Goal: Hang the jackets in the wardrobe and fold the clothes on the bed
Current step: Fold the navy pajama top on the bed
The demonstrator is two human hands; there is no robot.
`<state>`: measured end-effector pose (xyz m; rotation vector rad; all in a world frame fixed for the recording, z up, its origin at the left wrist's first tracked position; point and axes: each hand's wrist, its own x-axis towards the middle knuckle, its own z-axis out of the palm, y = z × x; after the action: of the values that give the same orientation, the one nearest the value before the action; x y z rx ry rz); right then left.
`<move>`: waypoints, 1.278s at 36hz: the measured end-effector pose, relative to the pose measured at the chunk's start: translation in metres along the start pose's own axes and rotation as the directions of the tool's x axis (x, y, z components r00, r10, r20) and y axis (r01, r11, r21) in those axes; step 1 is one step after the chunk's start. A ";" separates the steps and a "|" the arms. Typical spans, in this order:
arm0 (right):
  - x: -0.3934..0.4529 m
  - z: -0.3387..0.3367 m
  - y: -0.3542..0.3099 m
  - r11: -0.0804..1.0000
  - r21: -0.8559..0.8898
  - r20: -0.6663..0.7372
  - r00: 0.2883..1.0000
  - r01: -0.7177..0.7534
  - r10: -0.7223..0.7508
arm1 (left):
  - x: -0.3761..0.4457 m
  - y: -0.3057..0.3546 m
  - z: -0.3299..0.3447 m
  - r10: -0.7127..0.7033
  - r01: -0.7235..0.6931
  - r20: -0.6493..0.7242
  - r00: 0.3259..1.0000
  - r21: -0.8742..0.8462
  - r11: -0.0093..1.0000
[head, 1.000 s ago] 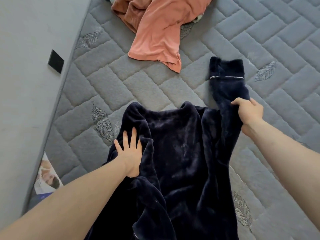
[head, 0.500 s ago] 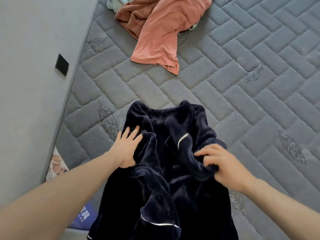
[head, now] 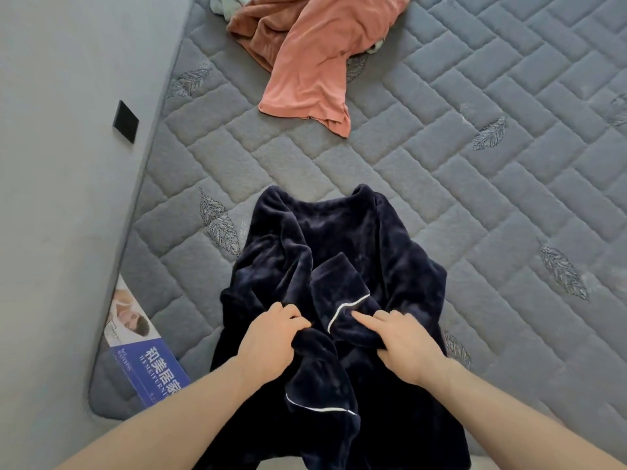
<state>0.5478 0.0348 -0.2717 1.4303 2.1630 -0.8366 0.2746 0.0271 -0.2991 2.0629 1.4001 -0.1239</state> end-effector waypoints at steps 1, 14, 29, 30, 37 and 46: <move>0.001 0.001 -0.003 0.995 0.102 -0.008 1.000 0.001 0.000 | 0.001 0.000 -0.003 -0.047 0.042 -0.045 0.998 -0.110 0.993; -0.032 0.035 -0.017 0.971 -0.063 0.309 0.929 0.233 -0.203 | -0.049 -0.030 -0.004 0.092 -0.080 0.428 0.899 -0.047 0.996; -0.070 0.066 -0.009 0.062 0.782 0.335 0.501 -0.620 0.798 | -0.084 -0.003 0.021 -0.780 0.869 0.460 0.424 -0.449 0.208; -0.071 0.073 -0.018 0.028 0.787 0.366 0.502 -0.616 0.783 | -0.086 0.003 0.026 -0.778 0.878 0.480 0.405 -0.441 0.185; -0.060 0.099 -0.070 0.009 0.797 0.436 0.587 -0.603 0.682 | -0.088 0.011 0.030 -0.683 0.824 0.588 0.432 -0.565 0.035; -0.070 0.123 -0.080 -0.285 0.748 0.660 0.631 -0.599 0.407 | -0.103 0.014 0.028 -0.539 0.775 0.744 0.396 -0.585 -0.238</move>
<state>0.5029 -0.1189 -0.2972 2.4369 0.0797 -2.1196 0.2499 -0.0745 -0.2728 0.0075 1.6690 0.0538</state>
